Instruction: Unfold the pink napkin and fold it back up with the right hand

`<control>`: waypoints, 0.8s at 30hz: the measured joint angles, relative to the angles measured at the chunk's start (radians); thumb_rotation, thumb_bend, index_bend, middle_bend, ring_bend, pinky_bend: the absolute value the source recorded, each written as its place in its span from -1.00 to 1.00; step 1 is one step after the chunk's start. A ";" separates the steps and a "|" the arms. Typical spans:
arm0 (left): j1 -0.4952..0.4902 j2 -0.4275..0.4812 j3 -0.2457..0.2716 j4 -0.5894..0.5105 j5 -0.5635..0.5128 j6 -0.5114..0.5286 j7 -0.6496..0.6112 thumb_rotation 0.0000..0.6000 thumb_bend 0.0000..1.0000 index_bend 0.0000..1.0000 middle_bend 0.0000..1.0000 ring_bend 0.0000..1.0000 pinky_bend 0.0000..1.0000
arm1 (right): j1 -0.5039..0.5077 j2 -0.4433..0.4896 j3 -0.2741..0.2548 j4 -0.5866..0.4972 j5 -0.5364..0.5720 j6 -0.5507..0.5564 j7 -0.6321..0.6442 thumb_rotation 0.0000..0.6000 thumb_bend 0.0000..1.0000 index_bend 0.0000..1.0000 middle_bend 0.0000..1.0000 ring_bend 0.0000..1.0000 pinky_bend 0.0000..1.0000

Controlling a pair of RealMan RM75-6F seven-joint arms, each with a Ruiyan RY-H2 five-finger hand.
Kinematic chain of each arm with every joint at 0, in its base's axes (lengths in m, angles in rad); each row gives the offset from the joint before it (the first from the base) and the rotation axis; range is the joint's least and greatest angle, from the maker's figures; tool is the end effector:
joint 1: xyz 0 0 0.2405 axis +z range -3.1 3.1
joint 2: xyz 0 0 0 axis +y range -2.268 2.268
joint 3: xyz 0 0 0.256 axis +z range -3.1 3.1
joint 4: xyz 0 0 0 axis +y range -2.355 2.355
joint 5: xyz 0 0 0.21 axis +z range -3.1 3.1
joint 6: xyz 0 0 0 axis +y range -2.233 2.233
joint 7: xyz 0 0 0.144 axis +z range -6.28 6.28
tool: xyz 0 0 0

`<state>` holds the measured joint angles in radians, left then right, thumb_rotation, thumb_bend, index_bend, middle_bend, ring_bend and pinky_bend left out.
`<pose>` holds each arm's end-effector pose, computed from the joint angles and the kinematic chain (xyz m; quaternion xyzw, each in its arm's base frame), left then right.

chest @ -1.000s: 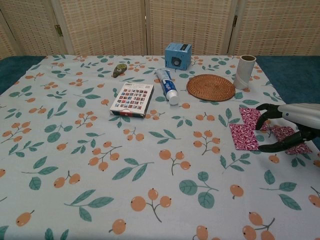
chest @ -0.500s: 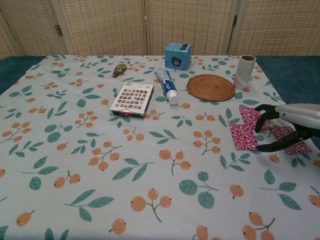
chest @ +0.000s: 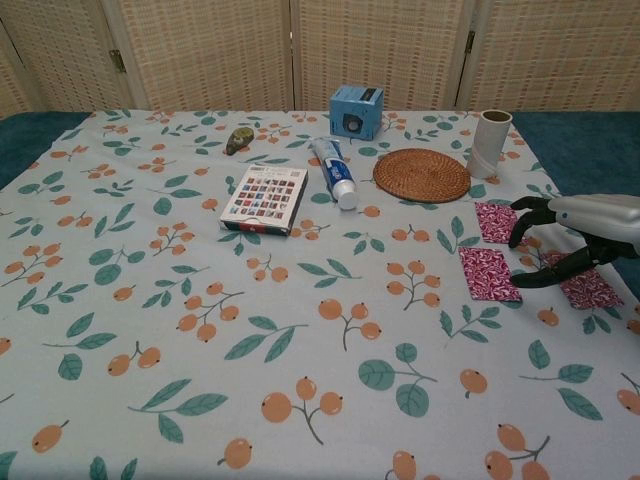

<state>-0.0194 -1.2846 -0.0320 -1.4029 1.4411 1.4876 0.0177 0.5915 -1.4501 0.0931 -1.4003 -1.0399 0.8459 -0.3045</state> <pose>-0.3554 0.1560 0.1259 -0.5736 -0.4060 -0.3358 0.6272 -0.2594 -0.3184 0.0042 0.7270 -0.4512 0.2403 0.4584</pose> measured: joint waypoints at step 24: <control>-0.010 0.007 -0.001 -0.012 0.030 0.014 -0.010 1.00 -0.15 -0.46 -0.91 -0.76 -1.00 | -0.068 0.042 -0.005 -0.174 0.006 0.143 -0.036 0.00 -0.56 -0.47 -0.93 -1.00 -1.00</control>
<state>-0.0292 -1.2775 -0.0330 -1.4148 1.4709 1.5014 0.0077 0.5238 -1.4077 0.0877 -1.5745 -1.0343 0.9893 -0.3406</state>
